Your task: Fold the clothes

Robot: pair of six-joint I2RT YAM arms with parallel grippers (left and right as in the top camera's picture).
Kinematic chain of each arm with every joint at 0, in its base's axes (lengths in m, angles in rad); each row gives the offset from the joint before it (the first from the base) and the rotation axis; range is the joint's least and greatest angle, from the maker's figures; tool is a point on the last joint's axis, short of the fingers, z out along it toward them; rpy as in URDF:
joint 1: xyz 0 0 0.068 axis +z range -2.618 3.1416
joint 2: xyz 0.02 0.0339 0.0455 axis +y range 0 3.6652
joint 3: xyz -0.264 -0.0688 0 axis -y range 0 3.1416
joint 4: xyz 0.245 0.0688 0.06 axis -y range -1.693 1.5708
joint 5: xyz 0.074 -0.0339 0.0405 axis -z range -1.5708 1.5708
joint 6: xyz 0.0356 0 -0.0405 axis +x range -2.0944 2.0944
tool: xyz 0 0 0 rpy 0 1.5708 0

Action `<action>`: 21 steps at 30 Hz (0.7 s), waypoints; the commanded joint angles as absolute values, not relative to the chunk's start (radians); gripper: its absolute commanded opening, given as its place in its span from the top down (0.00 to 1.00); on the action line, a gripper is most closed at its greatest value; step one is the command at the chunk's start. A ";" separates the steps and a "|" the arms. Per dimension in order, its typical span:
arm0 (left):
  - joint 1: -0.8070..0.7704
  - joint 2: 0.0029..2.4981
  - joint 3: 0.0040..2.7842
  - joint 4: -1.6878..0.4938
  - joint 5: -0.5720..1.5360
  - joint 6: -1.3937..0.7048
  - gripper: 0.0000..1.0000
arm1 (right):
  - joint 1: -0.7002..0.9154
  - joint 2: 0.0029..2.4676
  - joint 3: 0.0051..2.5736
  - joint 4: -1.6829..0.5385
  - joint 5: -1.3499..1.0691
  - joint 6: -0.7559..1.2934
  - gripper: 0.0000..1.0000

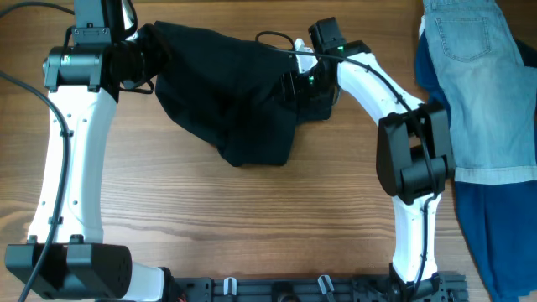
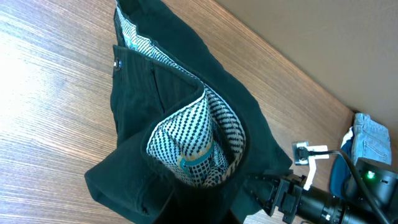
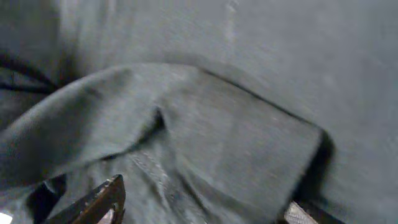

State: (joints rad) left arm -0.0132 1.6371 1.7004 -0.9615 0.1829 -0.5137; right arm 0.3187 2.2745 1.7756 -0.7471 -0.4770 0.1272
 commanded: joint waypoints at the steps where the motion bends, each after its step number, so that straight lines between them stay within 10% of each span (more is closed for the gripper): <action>1: -0.018 1.638 1.702 -0.959 0.181 -0.502 0.96 | 0.334 2.288 1.793 -0.722 -0.472 0.117 0.54; 3: -0.018 1.638 1.702 -0.959 0.181 -0.503 0.96 | 0.335 2.288 1.793 -0.714 -0.472 0.134 0.95; 21: -0.018 1.638 1.702 -0.962 0.181 -0.502 0.96 | 0.297 1.864 1.848 -0.866 -0.164 0.108 0.95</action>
State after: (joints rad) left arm -0.0132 1.6371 1.7004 -0.9653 0.1829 -0.5137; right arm 0.3164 2.0380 1.8015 -0.8566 -0.2192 0.1249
